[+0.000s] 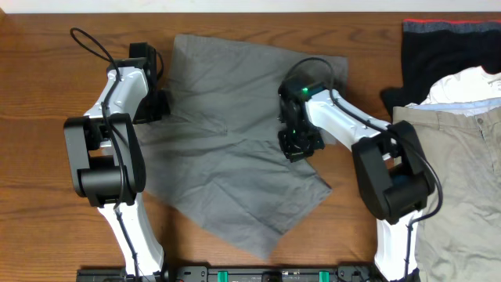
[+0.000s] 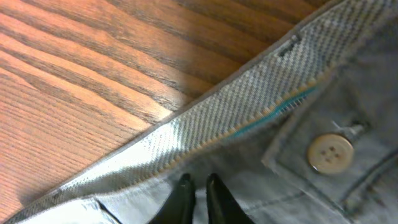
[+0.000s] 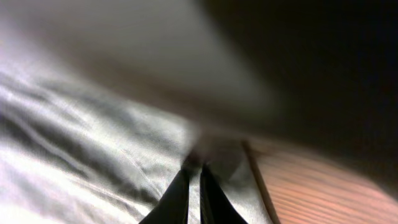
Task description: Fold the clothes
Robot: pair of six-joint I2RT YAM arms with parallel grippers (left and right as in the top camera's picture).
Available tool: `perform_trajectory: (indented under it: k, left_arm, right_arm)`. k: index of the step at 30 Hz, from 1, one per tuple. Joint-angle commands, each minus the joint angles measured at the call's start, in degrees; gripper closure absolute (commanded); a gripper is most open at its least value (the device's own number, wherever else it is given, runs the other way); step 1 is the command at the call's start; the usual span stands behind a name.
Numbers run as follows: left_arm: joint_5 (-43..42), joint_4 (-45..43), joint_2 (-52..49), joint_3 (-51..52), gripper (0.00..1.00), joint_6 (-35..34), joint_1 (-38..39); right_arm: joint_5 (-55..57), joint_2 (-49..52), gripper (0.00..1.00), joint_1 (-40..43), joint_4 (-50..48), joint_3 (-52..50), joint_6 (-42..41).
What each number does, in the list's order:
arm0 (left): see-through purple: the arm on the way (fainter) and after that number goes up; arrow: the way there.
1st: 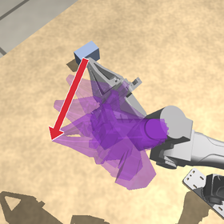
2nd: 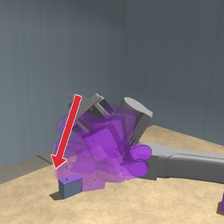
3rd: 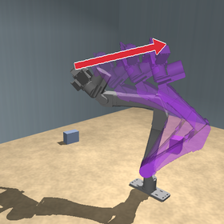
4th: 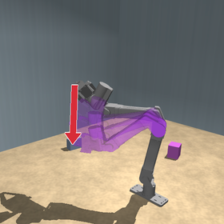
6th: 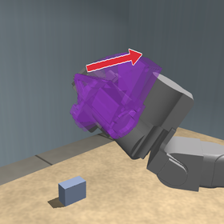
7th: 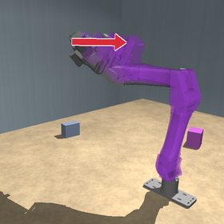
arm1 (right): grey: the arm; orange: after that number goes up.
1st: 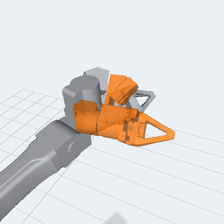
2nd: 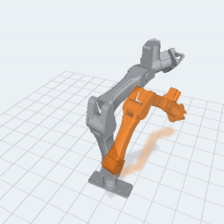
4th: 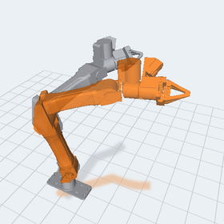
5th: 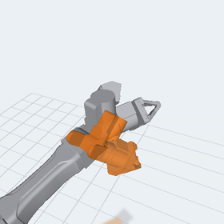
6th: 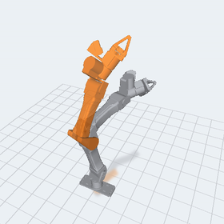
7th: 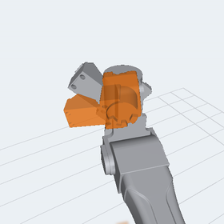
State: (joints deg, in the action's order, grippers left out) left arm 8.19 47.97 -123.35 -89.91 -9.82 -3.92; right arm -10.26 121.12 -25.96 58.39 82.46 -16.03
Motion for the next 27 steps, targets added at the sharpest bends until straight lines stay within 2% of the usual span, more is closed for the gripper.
perform_trajectory:
  k: [1, 2, 5, 8, 11, 17, 23, 27]
  left_arm:
    - [1.5, 0.3, 1.0, -0.2, 0.83, -1.0, 0.0]
    - [1.5, 0.3, 1.3, -0.2, 0.76, -1.0, 0.0]
    - [1.5, 0.3, 2.1, -0.2, 0.66, -1.0, 0.0]
    - [1.5, 0.5, 2.6, -0.3, 0.51, -1.0, 0.0]
    - [1.5, 1.5, 3.0, -0.3, 0.39, -1.0, 0.0]
    - [-1.1, 7.7, 4.7, -0.4, 0.37, -1.0, 0.0]
    - [-8.4, 17.6, 7.2, -0.4, 0.37, -1.4, 0.0]
    - [-9.2, 23.8, 7.2, 0.5, 0.37, -4.5, 0.0]
  right_arm:
    - [16.9, 5.3, 0.91, 5.9, -3.1, -4.2, -8.9]
    - [16.9, 5.3, 0.92, 7.5, -4.3, -4.2, -8.9]
    - [16.2, 5.3, 0.93, 11.5, -9.4, -3.7, -7.0]
    - [10.5, 5.3, 0.86, 13.9, -16.2, -3.6, 0.9]
    - [5.3, 5.2, 0.82, 15.3, -18.9, -3.0, 4.8]
    - [-7.8, 2.1, 0.64, 15.9, -15.3, -2.1, 10.6]
    - [-9.3, -5.9, 0.57, 15.8, -8.8, -2.1, 11.0]
    - [-9.2, -11.8, 0.54, 15.8, -5.0, -2.1, 10.7]
